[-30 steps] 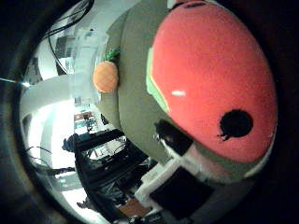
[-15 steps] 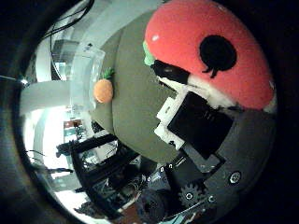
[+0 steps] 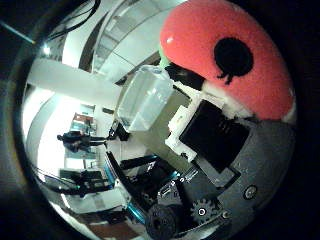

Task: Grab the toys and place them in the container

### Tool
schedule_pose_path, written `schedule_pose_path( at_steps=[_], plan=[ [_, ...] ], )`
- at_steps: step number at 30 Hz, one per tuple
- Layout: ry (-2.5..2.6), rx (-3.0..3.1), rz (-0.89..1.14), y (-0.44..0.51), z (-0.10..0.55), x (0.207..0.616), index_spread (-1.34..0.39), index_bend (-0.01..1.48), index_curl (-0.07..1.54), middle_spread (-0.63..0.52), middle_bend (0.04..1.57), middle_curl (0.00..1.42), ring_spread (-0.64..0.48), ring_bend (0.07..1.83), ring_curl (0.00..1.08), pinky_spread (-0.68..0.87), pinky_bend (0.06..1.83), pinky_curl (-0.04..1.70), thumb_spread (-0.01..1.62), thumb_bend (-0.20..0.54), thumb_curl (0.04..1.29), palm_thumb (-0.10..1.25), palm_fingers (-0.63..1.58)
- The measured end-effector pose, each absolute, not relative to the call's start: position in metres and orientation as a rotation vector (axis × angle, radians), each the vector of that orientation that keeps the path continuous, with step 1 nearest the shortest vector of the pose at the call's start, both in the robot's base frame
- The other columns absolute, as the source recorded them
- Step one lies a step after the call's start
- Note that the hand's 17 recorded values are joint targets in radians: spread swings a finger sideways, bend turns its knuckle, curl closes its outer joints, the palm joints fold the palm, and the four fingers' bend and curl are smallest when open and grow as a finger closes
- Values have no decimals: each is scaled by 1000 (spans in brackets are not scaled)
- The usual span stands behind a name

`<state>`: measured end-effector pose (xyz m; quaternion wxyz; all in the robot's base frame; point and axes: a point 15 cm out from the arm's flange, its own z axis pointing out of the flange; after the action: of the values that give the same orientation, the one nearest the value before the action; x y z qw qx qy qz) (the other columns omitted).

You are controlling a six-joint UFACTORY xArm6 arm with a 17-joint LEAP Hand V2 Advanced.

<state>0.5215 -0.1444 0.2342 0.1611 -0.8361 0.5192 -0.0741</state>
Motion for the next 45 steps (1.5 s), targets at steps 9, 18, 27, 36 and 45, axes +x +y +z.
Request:
schedule_pose_path(
  at_steps=[9,18,27,36,45],
  plan=[
    [1248,-2456,-156,47,239,503,-238,1110,884,-125,1357,742,-244,1304,836,-177,1489,684,1124,-20,558,986,1099],
    [1070,-2502,-140,156,209,477,-330,716,825,-160,1134,681,-230,1229,727,-298,1318,625,1091,-26,497,843,841],
    [880,-2569,-130,231,194,457,-491,355,490,-49,394,378,80,526,378,263,783,383,1068,-31,419,729,-123],
    [806,-2595,-115,257,193,446,-511,156,317,84,181,305,210,336,280,410,602,252,1037,-26,370,675,-34],
    [953,-2594,-231,165,199,484,-440,162,283,53,204,314,185,321,270,403,565,204,1036,-26,350,646,12]
  ],
)
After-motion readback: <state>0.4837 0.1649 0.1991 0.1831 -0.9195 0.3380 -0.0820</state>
